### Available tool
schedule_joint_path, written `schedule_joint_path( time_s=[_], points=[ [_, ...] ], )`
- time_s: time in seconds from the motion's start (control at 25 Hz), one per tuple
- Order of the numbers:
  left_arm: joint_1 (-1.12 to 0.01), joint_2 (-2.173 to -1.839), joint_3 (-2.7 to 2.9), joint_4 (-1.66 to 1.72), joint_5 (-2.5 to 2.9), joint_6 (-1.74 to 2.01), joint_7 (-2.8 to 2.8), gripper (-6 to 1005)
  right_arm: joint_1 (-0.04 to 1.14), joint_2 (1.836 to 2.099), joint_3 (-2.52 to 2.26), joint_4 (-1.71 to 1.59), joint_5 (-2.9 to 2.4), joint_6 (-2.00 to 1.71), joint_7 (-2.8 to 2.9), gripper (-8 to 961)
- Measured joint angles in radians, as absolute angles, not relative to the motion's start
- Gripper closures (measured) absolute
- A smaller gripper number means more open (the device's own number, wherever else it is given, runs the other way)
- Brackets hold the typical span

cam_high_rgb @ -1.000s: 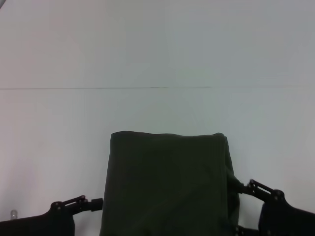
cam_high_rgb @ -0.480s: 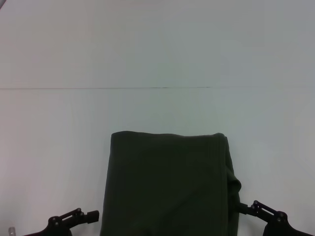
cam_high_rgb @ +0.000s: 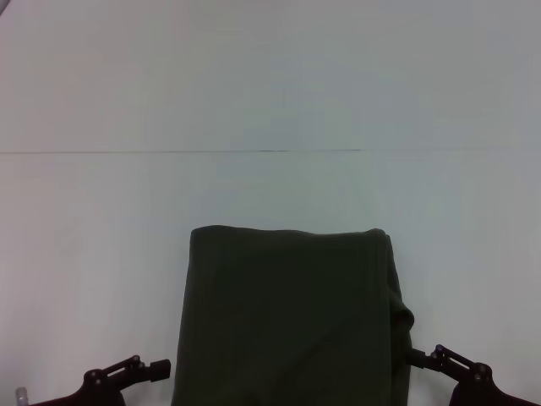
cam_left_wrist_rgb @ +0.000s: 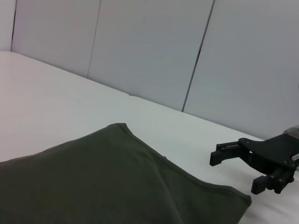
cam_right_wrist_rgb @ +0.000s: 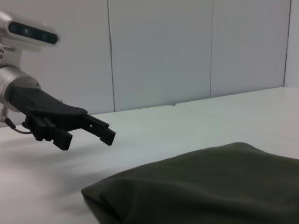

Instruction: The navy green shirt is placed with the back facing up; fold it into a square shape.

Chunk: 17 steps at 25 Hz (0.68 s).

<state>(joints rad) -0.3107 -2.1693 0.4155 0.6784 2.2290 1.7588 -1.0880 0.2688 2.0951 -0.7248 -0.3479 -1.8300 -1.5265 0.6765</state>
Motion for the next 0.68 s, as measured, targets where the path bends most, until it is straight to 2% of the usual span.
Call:
schedule_joint_path(
  time_s=[0.68],
  points=[
    [-0.311, -2.17, 0.394, 0.671, 2.224, 1.763, -1.118, 65, 0.283, 2.098, -0.732, -0.347, -1.83, -1.541, 0.672, 29]
  ],
)
